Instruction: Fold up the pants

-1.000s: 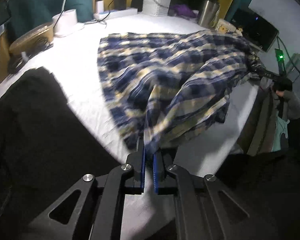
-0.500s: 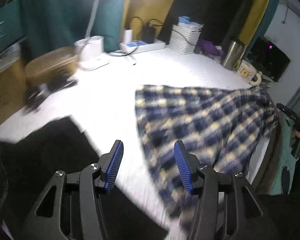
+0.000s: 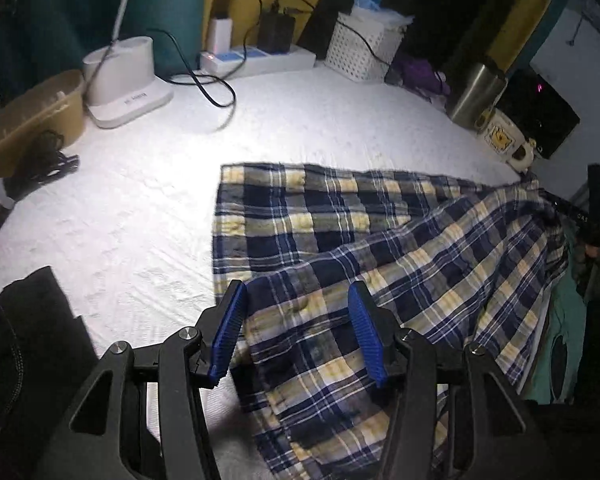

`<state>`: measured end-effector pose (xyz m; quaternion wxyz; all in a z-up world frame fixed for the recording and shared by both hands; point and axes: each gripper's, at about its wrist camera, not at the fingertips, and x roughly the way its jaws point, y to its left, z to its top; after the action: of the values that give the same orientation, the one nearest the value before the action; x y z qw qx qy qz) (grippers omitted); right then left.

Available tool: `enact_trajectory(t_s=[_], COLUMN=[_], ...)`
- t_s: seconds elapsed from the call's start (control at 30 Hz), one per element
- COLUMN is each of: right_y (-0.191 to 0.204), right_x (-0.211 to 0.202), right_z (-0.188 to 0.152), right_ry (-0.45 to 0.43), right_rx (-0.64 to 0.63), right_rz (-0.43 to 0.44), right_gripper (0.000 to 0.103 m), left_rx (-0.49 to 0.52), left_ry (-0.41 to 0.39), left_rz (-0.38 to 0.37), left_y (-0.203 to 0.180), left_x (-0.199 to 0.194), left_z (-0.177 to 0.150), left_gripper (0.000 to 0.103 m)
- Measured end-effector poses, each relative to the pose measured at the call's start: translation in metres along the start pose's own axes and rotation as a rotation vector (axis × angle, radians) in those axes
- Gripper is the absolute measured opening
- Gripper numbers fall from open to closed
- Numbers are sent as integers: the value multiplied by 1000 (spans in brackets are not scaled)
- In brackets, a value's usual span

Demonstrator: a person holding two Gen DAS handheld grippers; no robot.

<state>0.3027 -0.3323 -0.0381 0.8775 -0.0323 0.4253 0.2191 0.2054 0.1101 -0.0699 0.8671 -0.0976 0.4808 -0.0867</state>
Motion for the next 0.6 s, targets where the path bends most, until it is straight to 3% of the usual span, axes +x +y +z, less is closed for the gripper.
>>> enact_trajectory(t_s=[0.1,0.13,0.17,0.27,0.33,0.37,0.47,0.6], right_y=[14,19,22,29,34,35,39,45], right_x=[1,-1,-2,-12,-19,-23,-39,-62], right_z=[-6,-8,-11,-18,-21,-22,-20,-9], right_ry=[12,5,4,-21,-44,-52,-111,-217], right_rx=[-52,-70,-84,-95,-104,-106,-101,-83], right_rz=[27,9,-15,-60,-100,-112,-164,-206], right_gripper=[58,52,28,21,20,20,19,19], left_rx=[29,32,30,59,95,115,125,133], left_ry=[20,27,33,7,-2,0,-31,-146], left_rz=[-1,3,10,37,68,85,91,118], left_y=[-5,-5,-5,-9,-15,-18,-19,-21], left_x=[8,11,14,14,14,15,5,-27], left_z=[-4,-5,-7,-11,-14,-15,-13,0], left_gripper=[52,52,52,52,30,9,0,0])
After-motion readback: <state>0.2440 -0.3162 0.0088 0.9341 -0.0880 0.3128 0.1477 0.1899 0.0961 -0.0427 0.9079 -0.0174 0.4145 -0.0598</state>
